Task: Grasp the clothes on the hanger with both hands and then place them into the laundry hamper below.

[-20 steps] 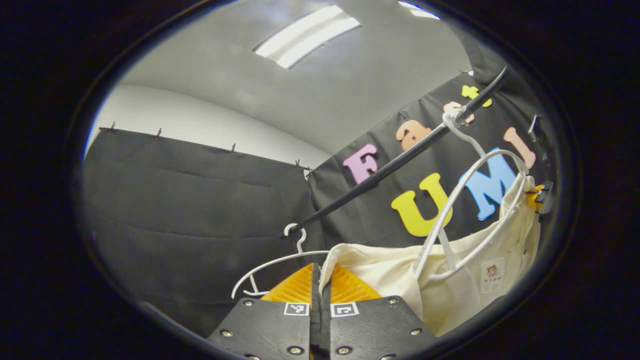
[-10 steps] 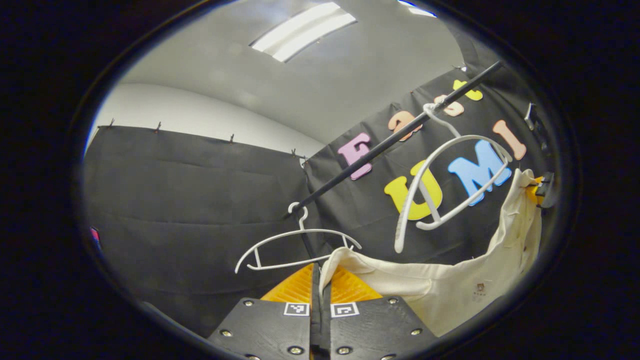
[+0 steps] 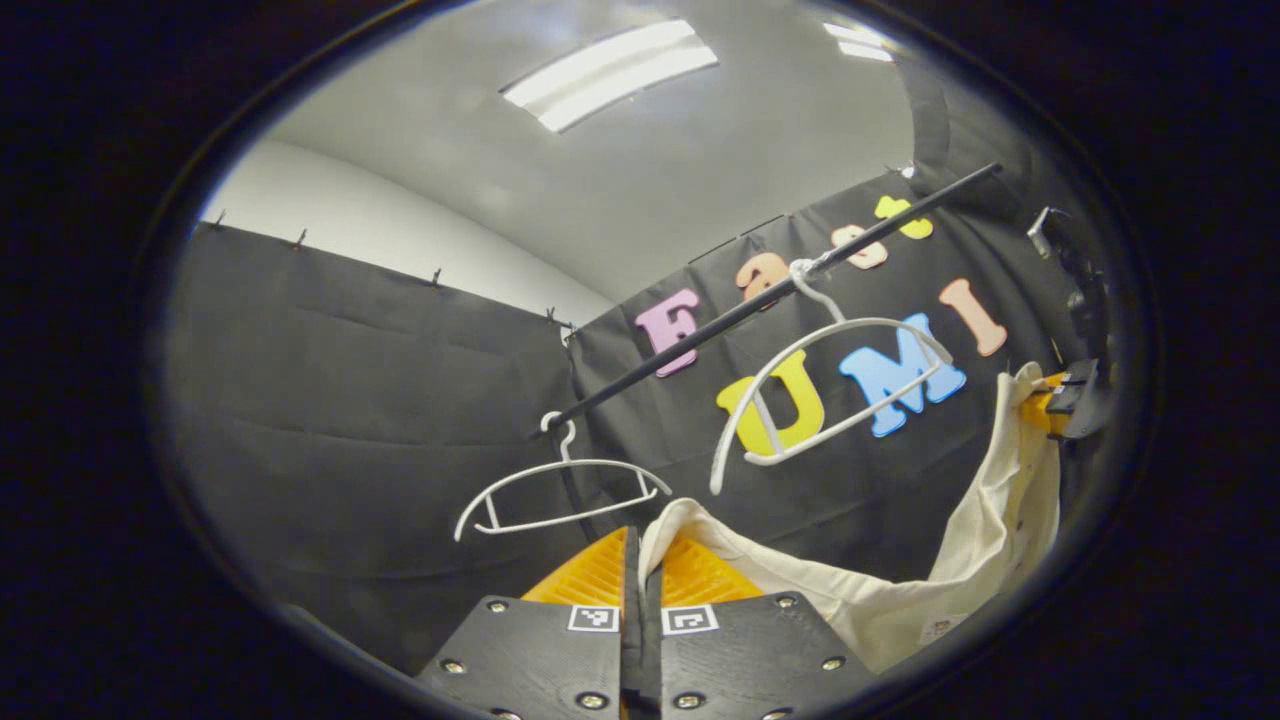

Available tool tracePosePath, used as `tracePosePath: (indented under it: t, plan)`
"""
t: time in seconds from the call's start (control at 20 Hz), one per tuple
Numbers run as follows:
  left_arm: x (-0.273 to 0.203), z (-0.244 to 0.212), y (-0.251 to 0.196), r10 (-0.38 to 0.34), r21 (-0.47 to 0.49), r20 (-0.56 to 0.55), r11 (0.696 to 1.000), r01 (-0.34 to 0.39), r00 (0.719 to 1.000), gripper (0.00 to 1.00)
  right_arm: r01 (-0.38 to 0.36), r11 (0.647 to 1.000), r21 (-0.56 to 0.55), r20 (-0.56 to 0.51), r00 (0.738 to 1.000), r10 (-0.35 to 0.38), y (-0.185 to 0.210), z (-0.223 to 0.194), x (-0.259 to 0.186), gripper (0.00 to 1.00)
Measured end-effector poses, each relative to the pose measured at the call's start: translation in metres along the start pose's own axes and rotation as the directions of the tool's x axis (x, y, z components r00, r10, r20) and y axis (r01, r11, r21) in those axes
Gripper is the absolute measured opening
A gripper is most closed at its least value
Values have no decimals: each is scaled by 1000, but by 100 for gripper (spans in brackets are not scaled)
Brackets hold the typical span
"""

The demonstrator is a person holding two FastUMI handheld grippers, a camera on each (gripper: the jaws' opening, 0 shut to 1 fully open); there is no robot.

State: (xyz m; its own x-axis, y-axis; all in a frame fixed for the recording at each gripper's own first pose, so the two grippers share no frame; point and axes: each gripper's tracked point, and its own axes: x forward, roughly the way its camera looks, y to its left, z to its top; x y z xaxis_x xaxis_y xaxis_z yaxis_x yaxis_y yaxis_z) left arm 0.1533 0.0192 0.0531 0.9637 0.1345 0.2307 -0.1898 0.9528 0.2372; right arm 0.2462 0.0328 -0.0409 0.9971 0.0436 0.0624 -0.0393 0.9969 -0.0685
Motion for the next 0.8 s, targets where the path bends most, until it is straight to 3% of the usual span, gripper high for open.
tracePosePath:
  t: [0.45,0.8]
  plan:
    - [-23,-6,-64,-161,-165,10,973,160,987,0,-137,989,56,-51,989,140,64,1,-70,1]
    - [-27,-58,-115,-246,-260,-74,940,219,967,0,-179,979,97,-198,961,195,89,-69,-97,0]
